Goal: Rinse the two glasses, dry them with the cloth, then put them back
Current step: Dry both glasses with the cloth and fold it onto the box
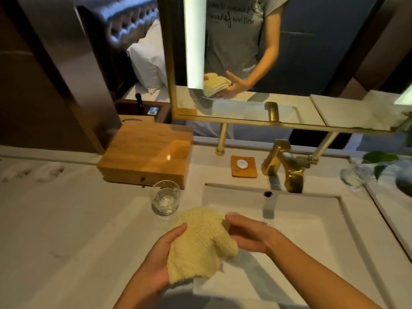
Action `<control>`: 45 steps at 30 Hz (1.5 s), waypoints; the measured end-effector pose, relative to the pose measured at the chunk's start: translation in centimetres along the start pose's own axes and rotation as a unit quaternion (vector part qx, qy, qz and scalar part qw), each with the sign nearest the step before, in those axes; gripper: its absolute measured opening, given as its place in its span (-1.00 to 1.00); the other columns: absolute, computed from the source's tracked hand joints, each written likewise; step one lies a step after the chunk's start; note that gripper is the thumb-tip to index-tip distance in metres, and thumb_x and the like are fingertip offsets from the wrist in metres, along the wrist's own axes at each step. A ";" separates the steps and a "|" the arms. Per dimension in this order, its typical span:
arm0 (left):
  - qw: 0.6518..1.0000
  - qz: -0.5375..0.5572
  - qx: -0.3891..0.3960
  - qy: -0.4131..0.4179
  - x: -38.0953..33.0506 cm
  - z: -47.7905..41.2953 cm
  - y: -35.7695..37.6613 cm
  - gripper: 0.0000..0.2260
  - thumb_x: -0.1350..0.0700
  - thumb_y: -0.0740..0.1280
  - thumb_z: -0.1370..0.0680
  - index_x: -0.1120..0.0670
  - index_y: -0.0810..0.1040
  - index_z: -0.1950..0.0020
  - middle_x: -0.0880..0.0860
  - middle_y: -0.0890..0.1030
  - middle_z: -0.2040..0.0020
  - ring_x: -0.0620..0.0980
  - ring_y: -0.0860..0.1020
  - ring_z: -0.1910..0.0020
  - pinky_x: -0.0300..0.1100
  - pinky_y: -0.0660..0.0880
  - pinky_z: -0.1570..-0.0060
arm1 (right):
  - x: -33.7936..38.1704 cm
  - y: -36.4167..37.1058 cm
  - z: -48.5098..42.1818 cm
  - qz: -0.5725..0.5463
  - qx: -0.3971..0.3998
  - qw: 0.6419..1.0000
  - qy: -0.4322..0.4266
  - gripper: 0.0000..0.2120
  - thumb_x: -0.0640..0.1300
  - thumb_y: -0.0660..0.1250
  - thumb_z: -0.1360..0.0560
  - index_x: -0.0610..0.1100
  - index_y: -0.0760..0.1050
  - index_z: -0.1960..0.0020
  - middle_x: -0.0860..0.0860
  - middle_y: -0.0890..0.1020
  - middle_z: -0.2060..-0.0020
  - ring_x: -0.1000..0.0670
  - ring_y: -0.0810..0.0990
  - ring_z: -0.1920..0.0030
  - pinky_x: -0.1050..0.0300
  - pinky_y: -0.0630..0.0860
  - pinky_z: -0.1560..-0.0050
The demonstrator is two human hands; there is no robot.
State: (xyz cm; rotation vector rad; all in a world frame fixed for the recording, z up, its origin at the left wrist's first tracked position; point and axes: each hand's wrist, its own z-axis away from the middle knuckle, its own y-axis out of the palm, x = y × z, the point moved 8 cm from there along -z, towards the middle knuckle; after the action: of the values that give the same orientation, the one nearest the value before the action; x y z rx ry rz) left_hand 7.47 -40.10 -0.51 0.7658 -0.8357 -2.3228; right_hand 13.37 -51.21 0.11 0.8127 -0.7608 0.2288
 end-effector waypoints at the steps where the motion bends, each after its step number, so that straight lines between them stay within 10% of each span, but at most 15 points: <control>1: 1.000 -0.006 -0.012 0.001 0.7 -0.4 0.5 -0.50 0.15 0.43 -0.32 0.32 0.53 -0.21 0.33 0.64 -0.06 0.30 0.66 0.09 0.16 0.61 0.17 | 0.6 -0.6 1.1 0.036 0.012 0.999 -0.002 -0.42 -0.01 0.67 -0.16 -0.23 0.57 -0.06 -0.09 0.69 0.06 -0.02 0.67 0.03 0.12 0.60 0.01; 9: 1.000 0.018 0.020 -0.010 8.4 -4.7 7.5 -0.11 0.32 0.63 0.08 0.30 0.48 -0.24 0.37 0.60 -0.13 0.36 0.63 0.03 0.21 0.60 0.16 | 6.6 -8.2 11.5 0.343 -0.166 0.923 -0.049 -0.70 -0.15 0.42 -0.48 0.08 0.48 -0.16 0.08 0.60 -0.05 0.06 0.59 -0.09 0.10 0.56 -0.15; 14: 0.996 0.081 0.033 -0.031 14.0 -7.9 13.9 -0.42 0.22 0.65 0.10 0.33 0.67 0.12 0.36 0.67 0.16 0.34 0.65 0.30 0.19 0.59 0.39 | 9.0 -10.4 16.8 0.391 -0.121 0.911 -0.043 -0.75 -0.16 0.41 -0.49 0.13 0.48 -0.06 0.13 0.58 0.04 0.11 0.57 0.00 0.23 0.52 -0.01; 20: 0.969 0.091 0.217 -0.075 19.4 -10.5 23.3 -0.34 0.17 0.62 -0.23 0.14 0.50 -0.30 0.32 0.55 -0.23 0.36 0.53 -0.18 0.25 0.44 -0.19 | 10.1 -16.6 20.5 0.435 -0.143 0.889 -0.005 -0.80 -0.08 0.45 -0.45 0.02 0.51 -0.04 0.07 0.59 0.09 0.07 0.59 0.04 0.17 0.55 0.01; 26: 0.997 -0.043 0.012 -0.066 19.3 -15.7 21.8 -0.60 0.08 0.33 -0.40 0.22 0.48 -0.19 0.30 0.64 -0.08 0.28 0.64 0.00 0.18 0.55 0.04 | 11.2 -25.6 22.4 0.399 -0.248 0.881 -0.057 -0.67 -0.06 0.40 -0.50 -0.04 0.51 -0.25 -0.02 0.56 -0.14 -0.04 0.53 -0.17 0.03 0.49 -0.23; 32: 0.995 -0.056 -0.025 -0.084 18.1 -18.3 22.7 -0.62 0.03 0.30 -0.43 0.25 0.50 -0.13 0.31 0.67 0.00 0.27 0.68 0.13 0.13 0.63 0.26 | 9.8 -32.1 22.2 0.223 -0.326 0.908 -0.136 -0.83 -0.15 0.36 -0.53 -0.09 0.60 -0.12 -0.03 0.65 -0.02 0.05 0.61 -0.02 0.21 0.52 0.01; 37: 0.994 -0.040 -0.045 -0.091 16.9 -19.9 21.8 -0.62 0.01 0.28 -0.48 0.22 0.48 -0.19 0.32 0.67 0.02 0.30 0.67 0.15 0.20 0.61 0.28 | 9.0 -39.7 25.1 0.081 -0.600 0.754 -0.254 -0.59 -0.08 0.43 -0.42 0.03 0.37 -0.21 0.01 0.53 -0.13 0.02 0.52 -0.09 0.11 0.49 -0.05; 45: 0.996 -0.048 -0.053 -0.051 15.7 -21.8 20.7 -0.54 0.05 0.30 -0.42 0.21 0.47 -0.28 0.28 0.67 -0.03 0.21 0.69 0.12 0.08 0.63 0.19 | 11.3 -42.5 22.8 0.121 -0.677 0.678 -0.259 -0.10 -0.07 0.55 -0.34 -0.02 0.07 -0.49 -0.13 0.27 -0.44 -0.13 0.30 -0.41 0.00 0.33 -0.36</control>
State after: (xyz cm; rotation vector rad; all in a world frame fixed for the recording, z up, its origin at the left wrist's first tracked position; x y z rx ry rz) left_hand 17.31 -72.20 -5.20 0.6604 -0.7251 -2.4880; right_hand 29.03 -97.78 -6.21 -0.7182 -1.2851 -0.3722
